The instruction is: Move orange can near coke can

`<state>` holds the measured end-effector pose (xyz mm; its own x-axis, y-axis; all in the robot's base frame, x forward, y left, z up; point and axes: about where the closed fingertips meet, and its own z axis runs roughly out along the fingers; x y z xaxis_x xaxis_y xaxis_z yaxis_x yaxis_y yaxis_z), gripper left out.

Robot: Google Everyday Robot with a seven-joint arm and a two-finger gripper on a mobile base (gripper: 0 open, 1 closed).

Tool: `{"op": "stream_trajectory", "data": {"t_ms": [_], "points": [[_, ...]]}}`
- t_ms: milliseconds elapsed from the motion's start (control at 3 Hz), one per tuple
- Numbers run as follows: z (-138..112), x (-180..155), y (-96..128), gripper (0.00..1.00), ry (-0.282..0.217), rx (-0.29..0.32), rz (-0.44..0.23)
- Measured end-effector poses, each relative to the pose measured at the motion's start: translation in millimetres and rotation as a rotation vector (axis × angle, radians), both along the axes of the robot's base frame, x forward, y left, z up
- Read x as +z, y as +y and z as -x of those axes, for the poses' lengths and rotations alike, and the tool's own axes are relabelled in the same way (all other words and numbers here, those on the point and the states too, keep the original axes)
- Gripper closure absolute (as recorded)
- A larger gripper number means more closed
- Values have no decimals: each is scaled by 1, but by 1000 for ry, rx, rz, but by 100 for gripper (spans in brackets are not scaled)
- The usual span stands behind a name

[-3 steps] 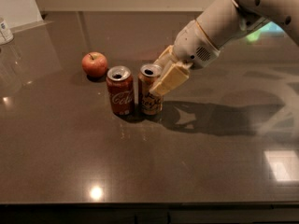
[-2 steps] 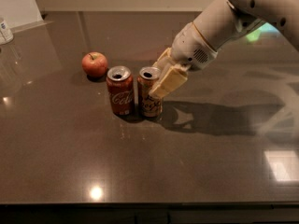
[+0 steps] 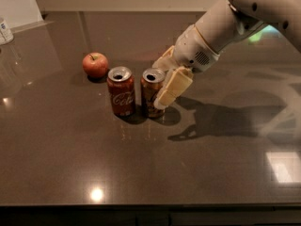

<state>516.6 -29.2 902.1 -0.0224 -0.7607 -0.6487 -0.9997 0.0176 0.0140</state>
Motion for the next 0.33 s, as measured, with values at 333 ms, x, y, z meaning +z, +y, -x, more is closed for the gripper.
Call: {"op": "stream_trajectory", "data": {"t_ms": [333], "points": [[0, 0, 0, 0, 0, 0, 0]]}}
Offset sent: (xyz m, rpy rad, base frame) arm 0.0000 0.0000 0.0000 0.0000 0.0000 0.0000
